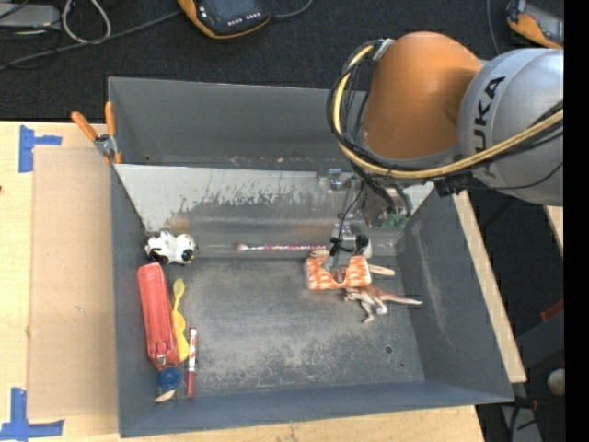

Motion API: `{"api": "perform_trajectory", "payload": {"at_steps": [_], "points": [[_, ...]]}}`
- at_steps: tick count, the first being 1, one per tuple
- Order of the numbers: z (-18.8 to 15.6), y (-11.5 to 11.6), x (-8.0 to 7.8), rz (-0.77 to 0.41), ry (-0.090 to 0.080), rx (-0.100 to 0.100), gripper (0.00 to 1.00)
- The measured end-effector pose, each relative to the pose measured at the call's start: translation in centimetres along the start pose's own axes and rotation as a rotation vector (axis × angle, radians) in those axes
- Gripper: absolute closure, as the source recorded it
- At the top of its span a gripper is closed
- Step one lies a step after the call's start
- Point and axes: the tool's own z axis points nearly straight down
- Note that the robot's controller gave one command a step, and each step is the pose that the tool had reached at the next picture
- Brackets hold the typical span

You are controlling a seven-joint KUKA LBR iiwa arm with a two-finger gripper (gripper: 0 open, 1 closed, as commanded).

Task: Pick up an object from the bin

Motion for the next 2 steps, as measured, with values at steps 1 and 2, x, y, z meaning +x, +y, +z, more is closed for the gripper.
{"api": "perform_trajectory", "payload": {"at_steps": [1, 2], "points": [[-0.5, 0.0, -0.1, 0.001, -0.008, 0.0, 0.0], [8.3, -4.1, 1.3, 0.005, -0.01, 0.0, 0.0]]}}
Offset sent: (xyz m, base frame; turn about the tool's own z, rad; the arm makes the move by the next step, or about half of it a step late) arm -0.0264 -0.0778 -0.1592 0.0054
